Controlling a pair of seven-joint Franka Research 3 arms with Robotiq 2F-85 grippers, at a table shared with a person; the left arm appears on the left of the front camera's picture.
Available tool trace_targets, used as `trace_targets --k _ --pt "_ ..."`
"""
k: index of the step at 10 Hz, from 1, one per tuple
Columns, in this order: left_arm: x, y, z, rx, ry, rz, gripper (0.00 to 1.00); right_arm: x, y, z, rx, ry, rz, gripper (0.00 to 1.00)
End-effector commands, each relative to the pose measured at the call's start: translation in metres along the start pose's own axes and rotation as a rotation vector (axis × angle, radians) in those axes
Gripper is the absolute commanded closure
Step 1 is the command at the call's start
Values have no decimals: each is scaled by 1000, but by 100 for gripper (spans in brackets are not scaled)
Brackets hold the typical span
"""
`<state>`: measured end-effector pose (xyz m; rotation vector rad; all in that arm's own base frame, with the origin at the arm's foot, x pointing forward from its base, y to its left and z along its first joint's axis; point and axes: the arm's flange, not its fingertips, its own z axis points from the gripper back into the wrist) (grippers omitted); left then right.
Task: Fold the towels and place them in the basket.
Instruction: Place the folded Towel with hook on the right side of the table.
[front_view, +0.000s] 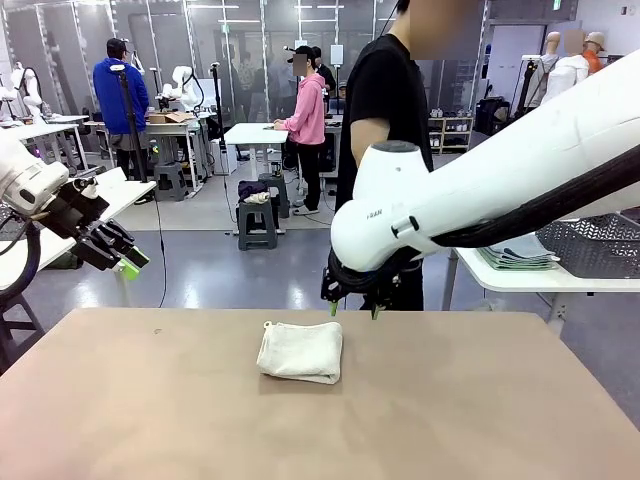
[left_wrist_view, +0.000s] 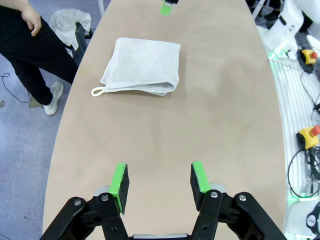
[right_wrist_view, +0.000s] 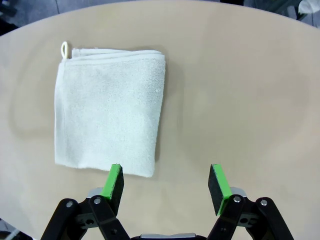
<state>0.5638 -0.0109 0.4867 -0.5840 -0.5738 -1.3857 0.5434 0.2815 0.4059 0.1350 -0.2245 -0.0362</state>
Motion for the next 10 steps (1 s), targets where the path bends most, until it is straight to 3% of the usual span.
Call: trace_targets --k 1,5,10 --pt "1 -1 1 5 4 -2 36 -8 12 -29 13 -17 -84 15" --pt "1 -1 1 5 4 -2 36 -22 20 -82 -12 8 -127 15" --pt "1 -1 1 5 4 -2 36 -21 19 -99 8 -60 -172 15"
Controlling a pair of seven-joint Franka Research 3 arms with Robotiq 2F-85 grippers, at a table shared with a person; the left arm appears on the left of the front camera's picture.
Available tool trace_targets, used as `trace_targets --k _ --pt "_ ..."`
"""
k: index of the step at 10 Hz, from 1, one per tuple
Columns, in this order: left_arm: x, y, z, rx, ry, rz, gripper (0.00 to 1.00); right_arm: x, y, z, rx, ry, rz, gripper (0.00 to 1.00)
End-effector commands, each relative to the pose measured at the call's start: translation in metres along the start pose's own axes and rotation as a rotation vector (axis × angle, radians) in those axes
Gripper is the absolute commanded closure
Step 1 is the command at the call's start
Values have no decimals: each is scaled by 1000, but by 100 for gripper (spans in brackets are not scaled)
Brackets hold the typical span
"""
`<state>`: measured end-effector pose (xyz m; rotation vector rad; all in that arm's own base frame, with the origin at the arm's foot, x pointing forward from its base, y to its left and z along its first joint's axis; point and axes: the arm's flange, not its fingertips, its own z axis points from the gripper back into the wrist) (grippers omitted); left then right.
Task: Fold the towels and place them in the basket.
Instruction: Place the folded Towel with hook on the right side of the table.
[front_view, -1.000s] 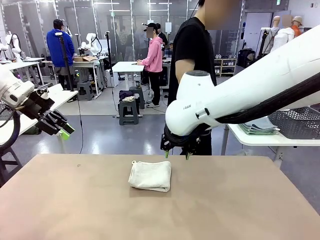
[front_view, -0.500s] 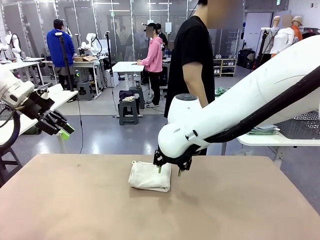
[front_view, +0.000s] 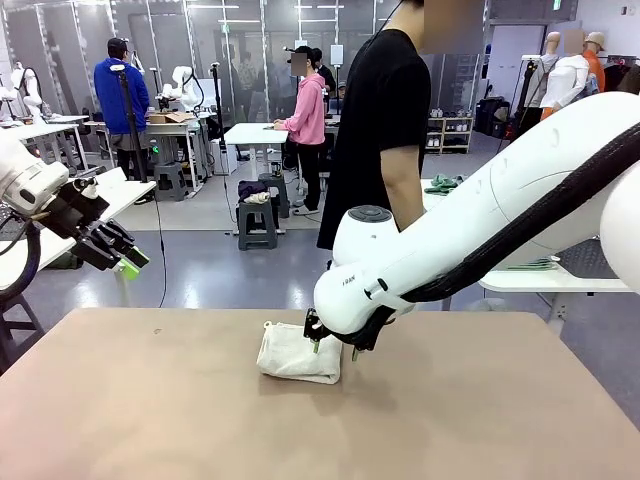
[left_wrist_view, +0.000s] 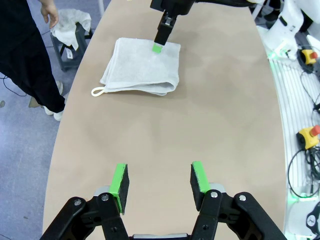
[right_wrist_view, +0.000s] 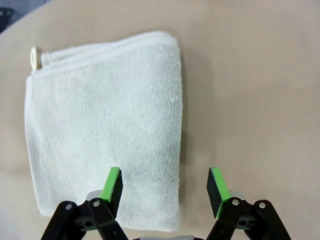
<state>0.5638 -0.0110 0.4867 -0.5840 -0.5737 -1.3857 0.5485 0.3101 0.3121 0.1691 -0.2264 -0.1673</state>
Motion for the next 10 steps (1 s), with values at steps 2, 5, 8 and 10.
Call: trace_targets --k 2,5,8,10 --pt "1 -1 1 5 4 -2 36 1 3 -5 0 -55 -41 15" --pt "1 -1 1 5 4 -2 36 8 3 -14 56 -30 -48 15" --pt "1 -1 1 5 4 -2 36 12 3 -18 61 -39 -53 15" --pt "1 -1 1 5 4 -2 36 12 3 -20 67 -44 -47 34"
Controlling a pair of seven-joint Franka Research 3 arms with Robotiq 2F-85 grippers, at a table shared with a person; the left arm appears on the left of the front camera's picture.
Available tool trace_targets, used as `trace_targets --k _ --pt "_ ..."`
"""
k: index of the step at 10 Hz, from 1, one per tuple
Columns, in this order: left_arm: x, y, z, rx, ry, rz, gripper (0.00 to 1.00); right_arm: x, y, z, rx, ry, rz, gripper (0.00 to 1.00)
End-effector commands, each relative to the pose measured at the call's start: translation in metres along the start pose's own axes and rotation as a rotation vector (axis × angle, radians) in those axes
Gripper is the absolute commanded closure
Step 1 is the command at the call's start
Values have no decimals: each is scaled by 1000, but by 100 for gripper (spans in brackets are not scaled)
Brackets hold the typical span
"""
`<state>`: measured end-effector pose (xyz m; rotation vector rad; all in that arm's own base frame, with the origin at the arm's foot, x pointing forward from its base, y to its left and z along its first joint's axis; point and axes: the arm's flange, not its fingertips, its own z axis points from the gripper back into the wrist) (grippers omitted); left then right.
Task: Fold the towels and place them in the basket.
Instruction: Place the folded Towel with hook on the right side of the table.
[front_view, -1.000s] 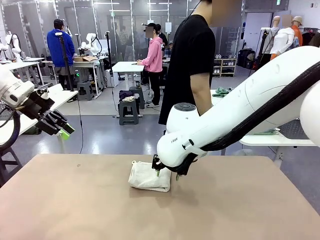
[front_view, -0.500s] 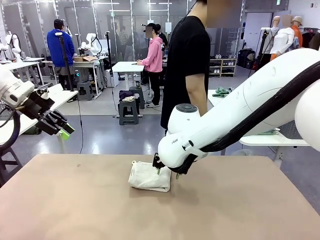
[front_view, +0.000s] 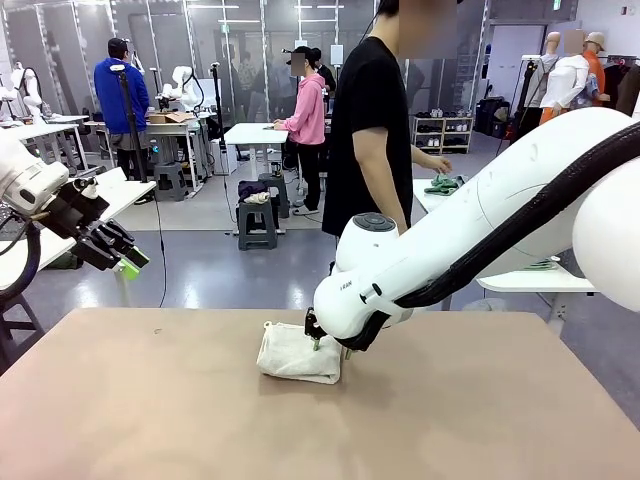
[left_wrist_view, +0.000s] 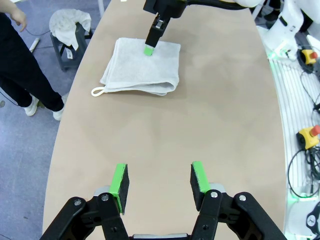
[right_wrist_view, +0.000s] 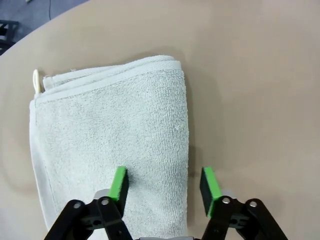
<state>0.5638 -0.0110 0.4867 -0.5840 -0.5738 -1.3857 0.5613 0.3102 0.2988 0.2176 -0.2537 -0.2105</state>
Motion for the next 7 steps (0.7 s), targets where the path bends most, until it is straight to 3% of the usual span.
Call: trace_targets --k 1,2,3,4,5,7 --pt "1 -1 1 5 4 -2 36 3 3 -5 27 -16 2 49" --pt "1 -1 1 5 4 -2 36 3 3 -4 25 -19 7 53" --pt "1 -1 1 5 4 -2 36 3 3 -5 24 -16 12 69" --pt "1 -1 1 5 4 -2 36 3 4 -5 23 -16 17 73" --pt "1 -1 1 5 4 -2 36 2 4 -4 22 -16 27 89" --pt "1 -1 1 5 4 -2 36 2 5 -3 21 -20 48 100"
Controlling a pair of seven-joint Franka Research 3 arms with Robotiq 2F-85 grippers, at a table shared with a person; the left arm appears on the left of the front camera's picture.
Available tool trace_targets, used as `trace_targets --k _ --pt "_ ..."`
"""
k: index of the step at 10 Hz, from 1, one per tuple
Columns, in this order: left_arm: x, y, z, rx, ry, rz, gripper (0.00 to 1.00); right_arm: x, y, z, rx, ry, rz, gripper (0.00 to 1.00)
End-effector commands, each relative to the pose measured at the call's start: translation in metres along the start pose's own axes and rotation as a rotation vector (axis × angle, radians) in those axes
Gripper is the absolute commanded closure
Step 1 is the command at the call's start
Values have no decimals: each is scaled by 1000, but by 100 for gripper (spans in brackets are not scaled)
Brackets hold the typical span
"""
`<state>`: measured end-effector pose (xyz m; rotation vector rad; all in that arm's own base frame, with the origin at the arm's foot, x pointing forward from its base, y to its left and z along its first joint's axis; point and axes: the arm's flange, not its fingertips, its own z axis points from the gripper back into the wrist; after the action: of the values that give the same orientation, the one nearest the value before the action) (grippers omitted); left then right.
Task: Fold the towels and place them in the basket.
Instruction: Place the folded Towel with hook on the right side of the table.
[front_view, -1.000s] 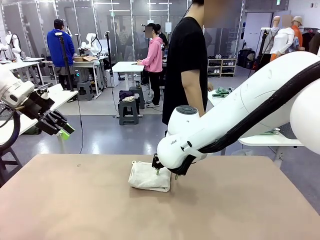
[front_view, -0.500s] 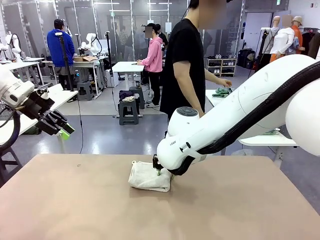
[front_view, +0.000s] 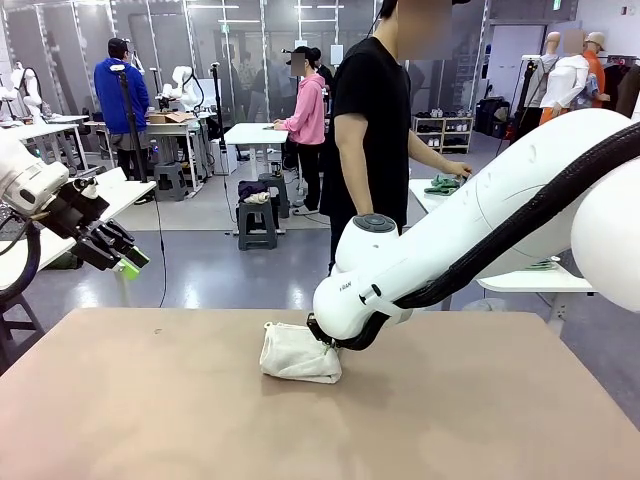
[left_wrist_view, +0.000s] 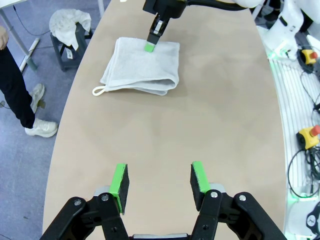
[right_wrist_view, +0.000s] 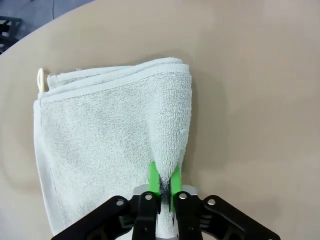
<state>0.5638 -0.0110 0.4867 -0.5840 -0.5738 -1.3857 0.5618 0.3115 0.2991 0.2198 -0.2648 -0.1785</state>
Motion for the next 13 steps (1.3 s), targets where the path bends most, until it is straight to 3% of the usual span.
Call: trace_targets --k 1,8,9,13 --pt "1 -1 1 5 4 -2 36 2 4 -3 7 -8 22 100" --pt "1 -1 1 5 4 -2 36 0 0 0 0 0 12 100" --pt "1 -1 1 5 4 -2 36 0 0 0 -3 1 12 95" --pt "1 -1 1 5 4 -2 36 68 -98 34 -28 -46 10 95"
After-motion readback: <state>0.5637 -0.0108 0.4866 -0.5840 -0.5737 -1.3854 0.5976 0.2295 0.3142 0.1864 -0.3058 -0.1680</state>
